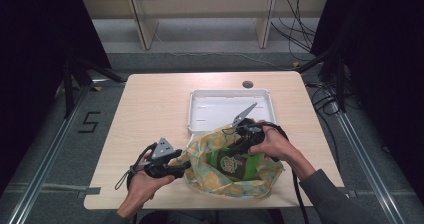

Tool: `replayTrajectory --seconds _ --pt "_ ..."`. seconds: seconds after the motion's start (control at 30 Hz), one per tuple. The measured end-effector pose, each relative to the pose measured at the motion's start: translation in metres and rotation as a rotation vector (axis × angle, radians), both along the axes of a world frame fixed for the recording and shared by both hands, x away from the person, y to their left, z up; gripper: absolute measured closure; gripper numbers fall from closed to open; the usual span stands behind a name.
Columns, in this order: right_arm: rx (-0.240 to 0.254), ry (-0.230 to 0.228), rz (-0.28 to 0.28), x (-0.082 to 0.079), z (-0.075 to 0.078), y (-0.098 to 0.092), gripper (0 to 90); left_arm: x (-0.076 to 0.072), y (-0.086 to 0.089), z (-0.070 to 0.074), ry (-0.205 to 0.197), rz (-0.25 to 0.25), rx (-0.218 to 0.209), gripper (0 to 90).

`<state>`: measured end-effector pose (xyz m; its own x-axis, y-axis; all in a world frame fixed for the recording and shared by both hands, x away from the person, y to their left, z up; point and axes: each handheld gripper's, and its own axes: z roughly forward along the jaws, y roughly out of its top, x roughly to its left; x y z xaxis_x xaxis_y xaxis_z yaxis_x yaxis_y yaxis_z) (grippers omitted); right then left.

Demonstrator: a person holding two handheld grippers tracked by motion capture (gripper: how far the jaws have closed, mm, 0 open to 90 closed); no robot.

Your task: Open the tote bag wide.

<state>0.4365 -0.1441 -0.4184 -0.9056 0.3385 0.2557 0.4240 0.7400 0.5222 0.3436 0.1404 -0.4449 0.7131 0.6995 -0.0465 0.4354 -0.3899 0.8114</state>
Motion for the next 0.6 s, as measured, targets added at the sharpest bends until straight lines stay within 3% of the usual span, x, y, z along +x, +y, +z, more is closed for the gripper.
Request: replayTrajectory --seconds 0.03,0.07,0.13,0.2,0.27,0.33,0.47,0.6 --pt "-0.01 0.015 -0.01 -0.002 0.001 0.0 76.5 0.003 -0.003 0.0 -0.011 -0.007 -0.007 47.8" --pt "0.001 0.033 0.009 -0.001 0.001 0.0 76.5 0.008 -0.003 0.001 -0.025 -0.042 0.03 48.4" --pt "0.006 0.028 0.014 -0.001 0.001 0.0 76.5 0.015 -0.005 -0.001 -0.028 -0.054 0.018 51.8" --pt "0.011 0.024 0.02 -0.001 0.001 0.0 76.6 0.02 -0.007 -0.003 -0.036 -0.089 0.01 65.6" --pt "0.012 -0.004 0.017 -0.001 0.001 0.0 76.5 0.024 -0.007 -0.003 -0.035 -0.099 0.028 79.6" --pt "0.0 -0.012 0.014 -0.001 0.002 -0.002 76.5 0.026 -0.007 -0.003 -0.026 -0.082 0.038 89.3" --pt "0.005 -0.007 0.008 -0.003 0.005 -0.003 76.6 0.03 -0.003 -0.009 -0.006 -0.057 0.066 89.6" --pt "0.008 -0.04 0.011 -0.006 0.012 -0.008 76.5 0.033 0.004 -0.017 0.023 -0.048 0.077 89.7"
